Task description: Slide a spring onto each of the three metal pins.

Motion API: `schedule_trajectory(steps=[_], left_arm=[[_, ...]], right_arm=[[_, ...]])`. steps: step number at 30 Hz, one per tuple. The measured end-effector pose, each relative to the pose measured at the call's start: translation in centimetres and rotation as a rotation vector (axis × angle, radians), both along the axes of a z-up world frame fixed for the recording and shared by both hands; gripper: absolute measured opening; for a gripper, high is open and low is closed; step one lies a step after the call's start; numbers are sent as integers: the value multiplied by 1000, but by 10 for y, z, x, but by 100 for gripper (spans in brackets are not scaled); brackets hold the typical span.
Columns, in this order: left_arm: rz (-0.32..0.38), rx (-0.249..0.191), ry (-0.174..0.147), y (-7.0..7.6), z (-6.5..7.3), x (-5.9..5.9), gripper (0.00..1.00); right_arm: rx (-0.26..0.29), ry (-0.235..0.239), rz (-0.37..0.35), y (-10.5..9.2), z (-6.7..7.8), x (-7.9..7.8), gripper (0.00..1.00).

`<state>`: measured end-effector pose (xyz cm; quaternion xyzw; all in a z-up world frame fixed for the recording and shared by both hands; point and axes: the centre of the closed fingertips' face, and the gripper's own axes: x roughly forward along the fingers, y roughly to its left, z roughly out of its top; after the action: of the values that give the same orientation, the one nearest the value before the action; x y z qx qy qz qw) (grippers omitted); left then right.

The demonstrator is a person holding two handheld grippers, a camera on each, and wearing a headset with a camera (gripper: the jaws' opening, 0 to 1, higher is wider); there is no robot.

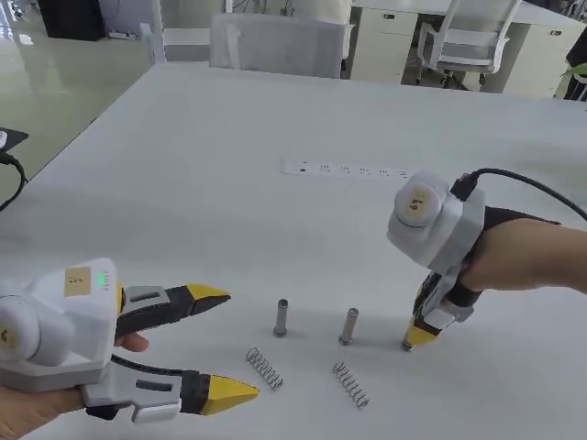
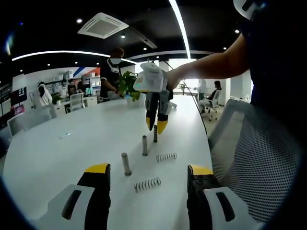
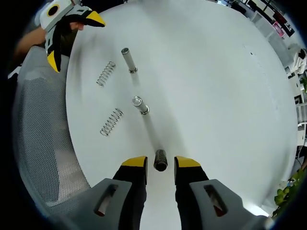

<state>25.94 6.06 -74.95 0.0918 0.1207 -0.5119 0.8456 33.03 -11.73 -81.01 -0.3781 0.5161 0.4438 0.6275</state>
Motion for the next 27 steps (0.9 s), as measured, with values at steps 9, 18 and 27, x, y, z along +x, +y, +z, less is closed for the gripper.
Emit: schedule_trajectory(steps=[9, 18, 27], left_arm=[[2, 2, 4, 2, -3, 1, 61], [0, 2, 3, 1, -3, 2, 61], [-4, 7, 4, 0, -2, 4, 61]], right_arm=[[58, -41, -26, -3, 17, 2, 24], [89, -59, -71, -14, 26, -5, 24], [115, -44, -110, -23, 25, -17, 24]])
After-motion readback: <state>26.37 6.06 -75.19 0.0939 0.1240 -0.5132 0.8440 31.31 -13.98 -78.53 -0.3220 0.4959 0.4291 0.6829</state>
